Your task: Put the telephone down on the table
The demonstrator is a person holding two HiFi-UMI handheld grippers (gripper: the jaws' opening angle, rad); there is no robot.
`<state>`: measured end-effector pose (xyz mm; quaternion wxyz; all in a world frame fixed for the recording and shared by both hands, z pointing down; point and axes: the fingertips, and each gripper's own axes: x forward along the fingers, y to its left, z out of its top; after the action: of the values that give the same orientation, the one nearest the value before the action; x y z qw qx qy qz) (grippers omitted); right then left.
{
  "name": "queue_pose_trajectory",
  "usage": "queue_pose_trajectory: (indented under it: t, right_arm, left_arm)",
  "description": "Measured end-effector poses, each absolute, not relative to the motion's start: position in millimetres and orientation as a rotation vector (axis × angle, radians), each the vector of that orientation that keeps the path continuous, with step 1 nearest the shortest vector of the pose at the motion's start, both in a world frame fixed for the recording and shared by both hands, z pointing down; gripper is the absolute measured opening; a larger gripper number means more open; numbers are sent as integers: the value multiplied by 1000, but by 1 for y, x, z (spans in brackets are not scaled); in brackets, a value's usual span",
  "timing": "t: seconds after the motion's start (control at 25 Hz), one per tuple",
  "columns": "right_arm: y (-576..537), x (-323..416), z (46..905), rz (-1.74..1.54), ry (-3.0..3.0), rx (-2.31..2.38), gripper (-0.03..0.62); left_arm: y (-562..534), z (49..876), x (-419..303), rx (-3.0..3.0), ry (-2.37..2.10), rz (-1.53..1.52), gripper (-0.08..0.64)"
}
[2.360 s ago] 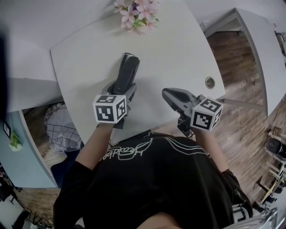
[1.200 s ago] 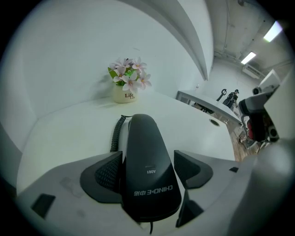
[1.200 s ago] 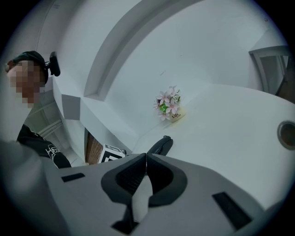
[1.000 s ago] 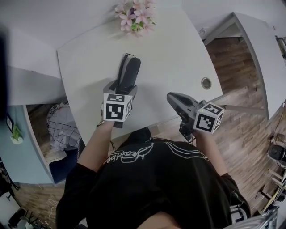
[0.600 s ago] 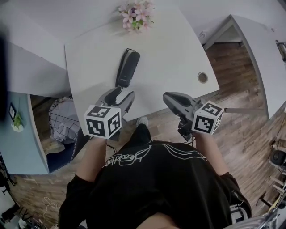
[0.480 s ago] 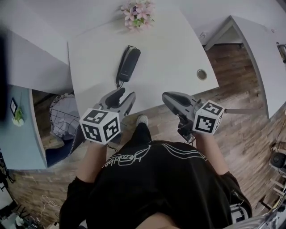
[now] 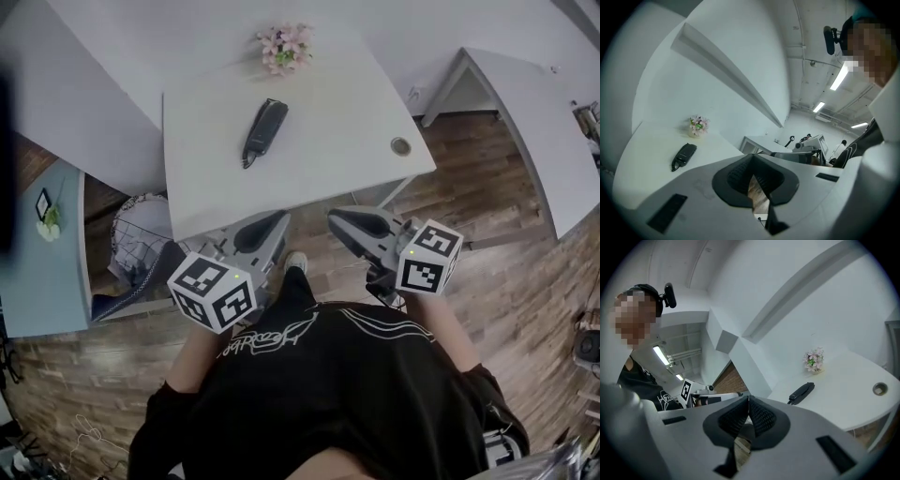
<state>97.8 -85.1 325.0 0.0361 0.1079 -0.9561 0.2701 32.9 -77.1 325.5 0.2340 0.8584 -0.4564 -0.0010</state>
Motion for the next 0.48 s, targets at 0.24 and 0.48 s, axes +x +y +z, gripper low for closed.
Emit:
queue_pose_trajectory:
  t: [0.24, 0.48]
  right_arm:
    - [-48, 122, 311, 750, -2983, 343, 38]
    - [-24, 134, 308, 735, -3003, 332, 38]
  left_arm:
    - [-43, 313, 55, 2365, -1265, -64, 6]
    - [-23, 319, 74, 2375, -1281, -14, 8]
